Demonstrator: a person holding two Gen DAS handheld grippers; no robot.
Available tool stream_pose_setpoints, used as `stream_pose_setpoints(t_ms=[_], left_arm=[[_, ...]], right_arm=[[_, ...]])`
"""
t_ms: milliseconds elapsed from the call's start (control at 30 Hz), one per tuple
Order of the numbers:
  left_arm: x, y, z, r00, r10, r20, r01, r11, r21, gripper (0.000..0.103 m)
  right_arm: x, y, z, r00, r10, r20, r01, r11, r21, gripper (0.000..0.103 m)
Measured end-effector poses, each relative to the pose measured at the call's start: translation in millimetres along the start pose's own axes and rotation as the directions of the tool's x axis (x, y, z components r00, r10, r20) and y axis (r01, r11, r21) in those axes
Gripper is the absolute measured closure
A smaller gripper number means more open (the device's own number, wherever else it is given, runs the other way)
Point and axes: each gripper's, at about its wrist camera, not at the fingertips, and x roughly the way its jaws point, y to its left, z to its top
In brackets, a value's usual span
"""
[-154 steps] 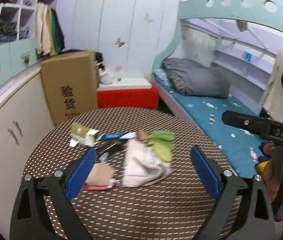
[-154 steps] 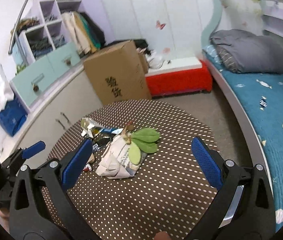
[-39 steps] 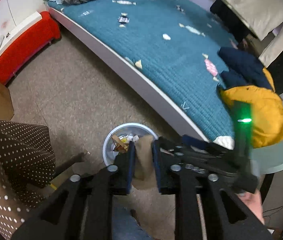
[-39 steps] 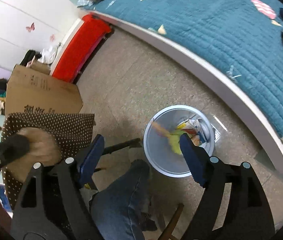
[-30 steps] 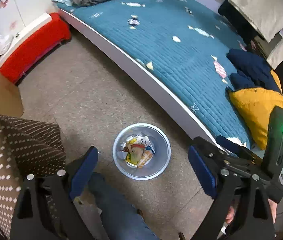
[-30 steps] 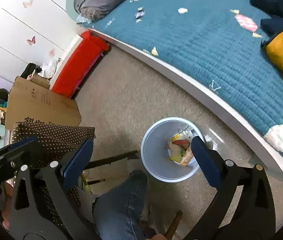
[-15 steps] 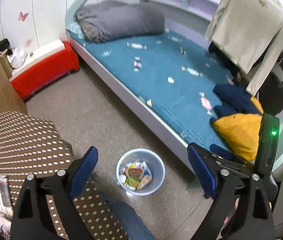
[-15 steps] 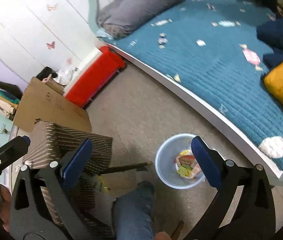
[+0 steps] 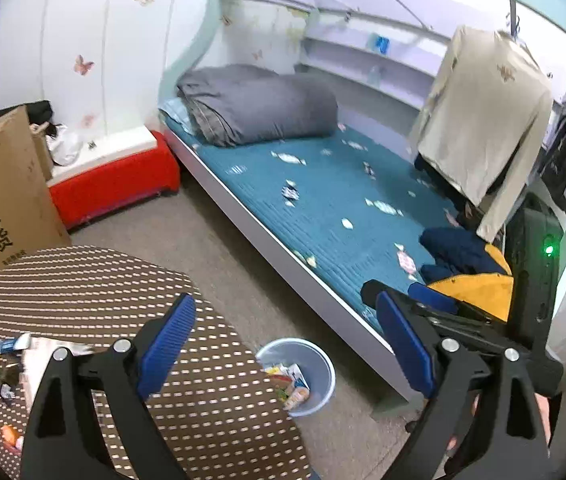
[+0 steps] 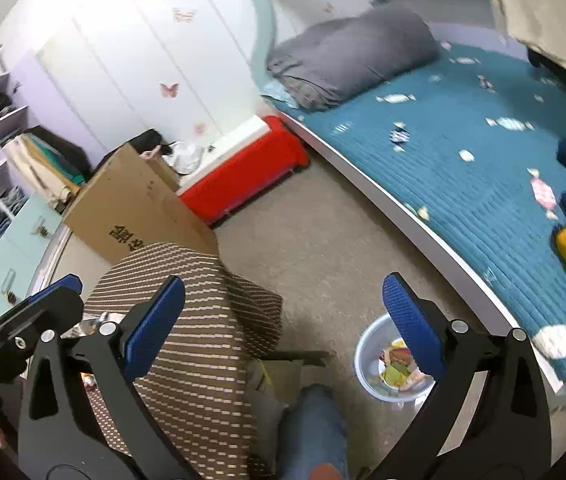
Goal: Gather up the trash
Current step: 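Move both tools back over the remaining trash on the table, then grasp the red-white snack wrapper with the left tool while the right tool grasps the white printed paper bag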
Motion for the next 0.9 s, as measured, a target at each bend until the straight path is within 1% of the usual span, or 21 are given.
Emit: stream_pose_setpoints(t_ms=[133,233,367,500,667,800,900], left_arm=[[-32.0,19.0,-5.1,0.996,0.052,0.071,-0.051,0.999,-0.010,0.010],[-51.9,35.2,-9.0,0.992,0.076,0.102,-0.074,0.997,-0.026,0.010],[-82.8,63.0,-16.8,0.980,0.130,0.150,-0.121,0.990,-0.065,0.010],[-106.9,85.3,-26.8,0.967,0.174,0.184,-0.159,0.983,-0.092,0.010],[-124.0,114.6,-47.8,0.955,0.228,0.187,-0.209,0.971,-0.120,0.010],[-130.1,142.2,-68.1,0.952,0.258,0.163,-0.234,0.960,-0.154,0.010],[-136.4,165.4,-87.1,0.949,0.280,0.143,-0.254,0.951,-0.178,0.010]], right_arm=[[-6.2,32.1,3.2,1.000,0.020,0.017,-0.020,0.998,-0.051,0.006],[-9.4,60.7,3.2,0.999,0.038,0.021,-0.035,0.994,-0.105,0.006],[-10.1,95.4,-2.2,0.998,0.068,0.018,-0.064,0.985,-0.162,0.006],[-5.8,129.2,-12.0,0.997,0.079,0.006,-0.076,0.973,-0.216,0.006],[5.1,161.0,-28.7,0.996,0.090,-0.024,-0.093,0.963,-0.253,0.006],[18.7,185.7,-47.8,0.994,0.091,-0.062,-0.105,0.954,-0.281,0.006],[26.7,194.7,-61.1,0.992,0.091,-0.089,-0.114,0.950,-0.289,0.006]])
